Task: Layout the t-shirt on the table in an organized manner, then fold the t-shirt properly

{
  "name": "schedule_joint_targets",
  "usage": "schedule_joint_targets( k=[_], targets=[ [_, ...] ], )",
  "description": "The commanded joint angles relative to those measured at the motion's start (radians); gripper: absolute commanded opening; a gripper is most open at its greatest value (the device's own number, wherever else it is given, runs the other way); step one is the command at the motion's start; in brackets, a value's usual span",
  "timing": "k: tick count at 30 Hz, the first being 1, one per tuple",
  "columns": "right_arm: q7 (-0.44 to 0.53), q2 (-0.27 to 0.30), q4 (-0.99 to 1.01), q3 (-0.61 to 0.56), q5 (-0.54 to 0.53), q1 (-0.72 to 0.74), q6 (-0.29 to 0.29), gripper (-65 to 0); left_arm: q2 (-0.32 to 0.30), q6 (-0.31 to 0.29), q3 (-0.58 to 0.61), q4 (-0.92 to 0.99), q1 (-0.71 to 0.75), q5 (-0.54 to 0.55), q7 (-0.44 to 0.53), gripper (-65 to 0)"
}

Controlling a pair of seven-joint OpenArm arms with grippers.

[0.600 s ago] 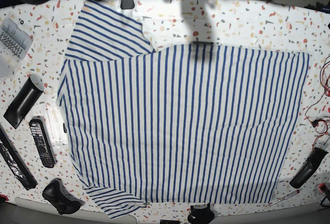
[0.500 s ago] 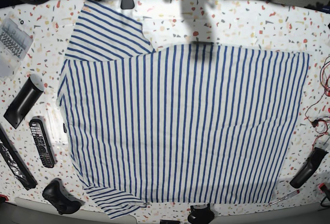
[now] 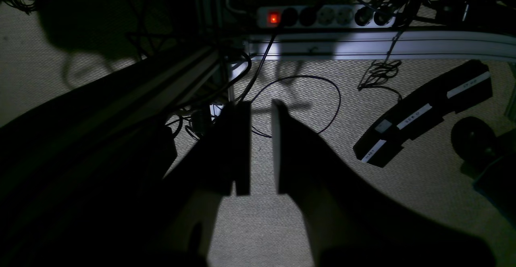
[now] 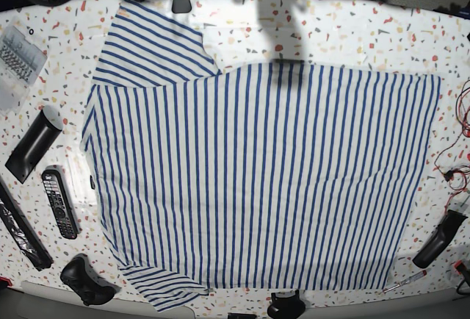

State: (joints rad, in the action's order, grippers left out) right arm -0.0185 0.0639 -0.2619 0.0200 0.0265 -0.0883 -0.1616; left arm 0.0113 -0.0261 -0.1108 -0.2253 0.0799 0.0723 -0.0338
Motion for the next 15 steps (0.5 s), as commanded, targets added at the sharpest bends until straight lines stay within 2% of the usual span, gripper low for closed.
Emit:
schedule_joint_targets(
  k=[1,15],
  targets=[
    [0.011,0.003,-0.006,-0.001,0.001,0.002,-0.01,-55.9,0.005,0.0,0.0,-0.006,0.003,-0.005,-0.003,-52.6],
    [0.011,0.01,-0.006,-0.001,0.0,-0.002,-0.011,-55.9,0.005,0.0,0.0,-0.006,0.006,-0.005,-0.004,-52.5]
  ],
)
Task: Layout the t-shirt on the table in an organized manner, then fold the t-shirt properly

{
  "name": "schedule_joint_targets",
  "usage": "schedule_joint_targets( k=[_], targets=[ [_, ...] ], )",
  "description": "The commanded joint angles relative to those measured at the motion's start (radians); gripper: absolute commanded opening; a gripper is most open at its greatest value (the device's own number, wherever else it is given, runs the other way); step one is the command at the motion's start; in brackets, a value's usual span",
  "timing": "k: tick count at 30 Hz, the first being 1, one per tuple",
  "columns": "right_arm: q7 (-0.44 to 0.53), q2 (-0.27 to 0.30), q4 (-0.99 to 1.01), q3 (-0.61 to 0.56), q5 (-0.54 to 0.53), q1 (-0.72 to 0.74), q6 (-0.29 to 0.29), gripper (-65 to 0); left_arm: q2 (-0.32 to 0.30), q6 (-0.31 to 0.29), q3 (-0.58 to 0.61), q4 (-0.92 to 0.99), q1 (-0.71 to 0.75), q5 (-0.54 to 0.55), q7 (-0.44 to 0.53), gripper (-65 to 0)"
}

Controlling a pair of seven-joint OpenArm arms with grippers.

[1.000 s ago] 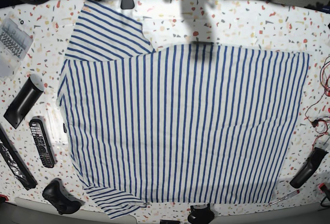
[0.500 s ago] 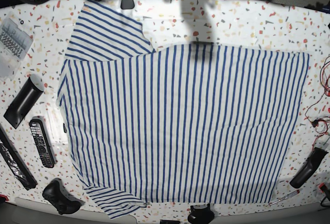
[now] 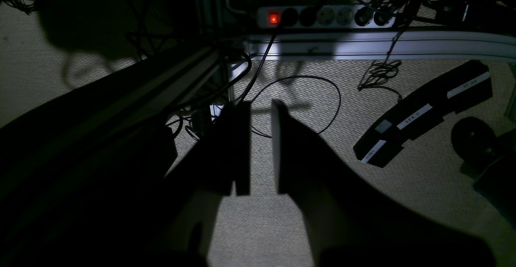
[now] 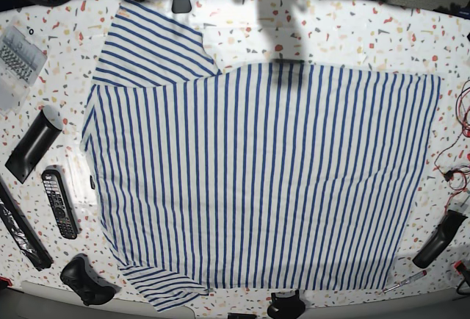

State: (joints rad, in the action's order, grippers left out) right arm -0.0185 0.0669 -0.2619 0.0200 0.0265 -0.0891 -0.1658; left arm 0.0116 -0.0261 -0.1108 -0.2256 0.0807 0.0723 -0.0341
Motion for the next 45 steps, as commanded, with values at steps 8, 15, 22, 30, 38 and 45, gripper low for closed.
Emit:
schedule_joint_targets(
  k=[8,15,22,30,38,45],
  targets=[
    [0.011,0.069,-0.079,-0.001,-0.003,-0.092,-0.092,-55.9,0.005,0.0,0.001,-0.137,0.095,-0.005,-0.034,-52.5],
    [-0.032,0.138,-0.28,-0.002,-0.128,-0.256,-0.154,-55.9,0.002,0.0,0.001,-0.435,0.269,-0.005,-0.101,-52.5],
    [-0.062,0.284,-0.626,-0.126,-0.195,-0.5,-0.177,-55.9,-0.044,-0.004,0.002,-0.725,0.462,-0.005,-0.155,-52.5],
    [-0.062,0.502,-1.142,-0.176,-0.232,-0.818,-0.175,-55.9,-0.165,-0.004,0.002,-1.072,0.671,-0.005,-0.237,-52.5],
    [-0.141,0.624,-1.5,-0.01,-0.244,-1.006,-0.175,-55.9,-0.351,-0.003,0.002,-1.408,0.87,-0.103,-0.262,-52.5],
    [-0.216,0.693,-1.696,0.143,-0.239,-1.064,-0.179,-55.9,-0.476,-0.003,0.002,-1.633,0.908,-0.289,-0.296,-52.5]
  ],
)
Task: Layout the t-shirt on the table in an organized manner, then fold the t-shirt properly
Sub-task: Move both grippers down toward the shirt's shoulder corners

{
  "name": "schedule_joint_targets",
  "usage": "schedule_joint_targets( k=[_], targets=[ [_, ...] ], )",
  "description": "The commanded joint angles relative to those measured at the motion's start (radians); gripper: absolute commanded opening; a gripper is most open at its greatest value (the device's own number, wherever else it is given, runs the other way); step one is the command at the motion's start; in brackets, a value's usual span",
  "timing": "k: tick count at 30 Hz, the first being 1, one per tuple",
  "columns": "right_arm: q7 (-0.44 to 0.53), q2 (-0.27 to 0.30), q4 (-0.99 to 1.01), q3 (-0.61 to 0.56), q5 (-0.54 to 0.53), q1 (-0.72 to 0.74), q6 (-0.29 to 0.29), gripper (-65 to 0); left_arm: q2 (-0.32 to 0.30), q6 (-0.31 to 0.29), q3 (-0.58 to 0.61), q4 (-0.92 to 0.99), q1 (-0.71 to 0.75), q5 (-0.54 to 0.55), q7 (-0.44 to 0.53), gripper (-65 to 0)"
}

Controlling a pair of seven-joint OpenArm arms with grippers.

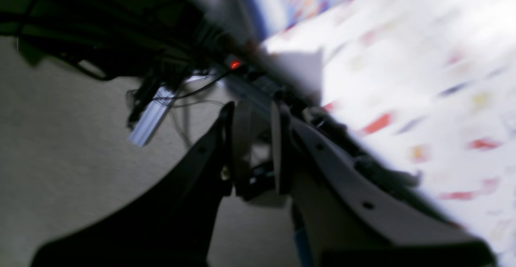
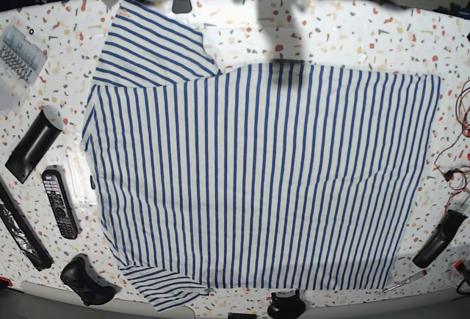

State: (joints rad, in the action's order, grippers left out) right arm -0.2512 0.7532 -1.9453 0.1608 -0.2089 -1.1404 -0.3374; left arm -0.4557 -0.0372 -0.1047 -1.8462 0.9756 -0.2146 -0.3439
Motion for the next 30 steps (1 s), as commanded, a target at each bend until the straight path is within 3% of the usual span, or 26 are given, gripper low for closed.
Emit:
schedule_joint_targets(
  k=[1,7,11,15,21,25,30],
  targets=[
    [0.003,0.006,-0.036,0.023,0.0,-0.013,-0.006,-55.9,-0.028,0.008,-0.005,-0.044,0.014,-0.034,0.014,-52.5],
    [-0.016,0.006,-0.165,0.148,0.095,-0.012,-0.004,-55.9,-0.143,0.008,-0.005,-0.18,0.01,-0.173,0.016,-52.5],
    [-0.018,0.006,-0.222,0.193,0.201,-0.003,-0.003,-55.9,-0.21,0.0,-0.005,-0.194,-0.031,-0.19,0.019,-52.5],
    [-0.019,0.006,-0.248,0.203,0.287,-0.003,-0.003,-55.9,-0.261,-0.159,-0.005,-0.194,-0.095,-0.243,0.037,-52.3],
    [-0.07,0.006,-0.249,0.203,0.381,-0.001,-0.003,-55.5,-0.277,-0.236,-0.005,-0.182,-0.203,-0.264,0.069,-43.9],
    [-0.079,0.006,-0.249,0.203,0.419,-0.001,0.002,-46.2,-0.282,-0.335,-0.005,-0.101,-0.287,-0.238,0.137,-43.0],
    [-0.082,0.006,-0.249,0.203,0.418,0.019,0.028,-44.6,-0.292,-0.338,-0.004,0.04,-0.382,-0.26,0.201,-43.0]
  ],
)
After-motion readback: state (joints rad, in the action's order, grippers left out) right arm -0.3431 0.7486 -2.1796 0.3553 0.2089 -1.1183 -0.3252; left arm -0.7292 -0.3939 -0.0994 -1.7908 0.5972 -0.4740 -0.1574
